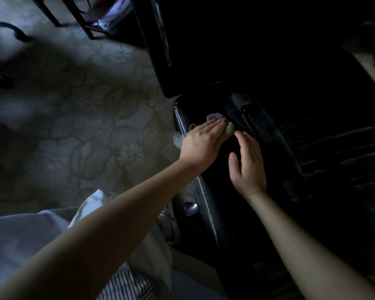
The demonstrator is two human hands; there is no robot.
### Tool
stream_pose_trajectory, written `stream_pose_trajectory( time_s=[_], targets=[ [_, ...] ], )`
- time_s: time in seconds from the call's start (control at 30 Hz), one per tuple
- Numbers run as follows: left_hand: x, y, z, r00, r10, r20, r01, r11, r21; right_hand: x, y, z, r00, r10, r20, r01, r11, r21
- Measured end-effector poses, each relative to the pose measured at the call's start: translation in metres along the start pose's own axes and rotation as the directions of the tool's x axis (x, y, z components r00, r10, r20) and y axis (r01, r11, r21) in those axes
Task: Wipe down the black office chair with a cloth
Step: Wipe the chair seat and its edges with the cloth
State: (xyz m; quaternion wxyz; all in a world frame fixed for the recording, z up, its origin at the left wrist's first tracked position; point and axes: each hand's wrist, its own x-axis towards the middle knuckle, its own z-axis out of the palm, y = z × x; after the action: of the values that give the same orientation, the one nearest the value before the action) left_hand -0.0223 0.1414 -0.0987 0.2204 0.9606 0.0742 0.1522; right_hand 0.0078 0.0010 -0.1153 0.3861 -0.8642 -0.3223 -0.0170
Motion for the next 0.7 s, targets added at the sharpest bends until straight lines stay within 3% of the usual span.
stream_pose_trajectory(
  time_s=[0.13,0.3,0.4,0.5,0.6,0.7],
  targets=[
    [-0.028,0.013,-0.002,0.995,0.075,0.058,-0.073,0.996,-0.042,0.000,-0.003,-0.007,0.999,-0.035,0.007,0.034,0.995,0.094],
    [-0.057,0.026,-0.013,0.984,0.158,0.077,-0.133,0.956,-0.261,-0.007,-0.010,-0.025,0.994,-0.112,0.014,0.111,0.991,0.076],
    [-0.053,0.024,-0.025,0.997,-0.062,0.052,0.077,0.916,-0.393,-0.013,-0.009,-0.036,0.993,-0.080,0.089,0.086,0.994,-0.066],
    [-0.033,0.018,-0.034,0.925,-0.378,-0.036,0.305,0.795,-0.525,-0.023,-0.002,-0.049,0.970,-0.050,0.237,0.104,0.969,-0.225],
    [0.000,0.003,-0.039,0.946,-0.301,-0.122,0.237,0.896,-0.376,-0.035,0.002,-0.063,0.905,0.026,0.424,0.149,0.915,-0.374],
    [0.025,-0.018,-0.022,0.977,-0.215,0.003,0.213,0.968,-0.133,-0.047,0.009,-0.062,0.850,0.101,0.517,0.169,0.878,-0.449]
  ],
)
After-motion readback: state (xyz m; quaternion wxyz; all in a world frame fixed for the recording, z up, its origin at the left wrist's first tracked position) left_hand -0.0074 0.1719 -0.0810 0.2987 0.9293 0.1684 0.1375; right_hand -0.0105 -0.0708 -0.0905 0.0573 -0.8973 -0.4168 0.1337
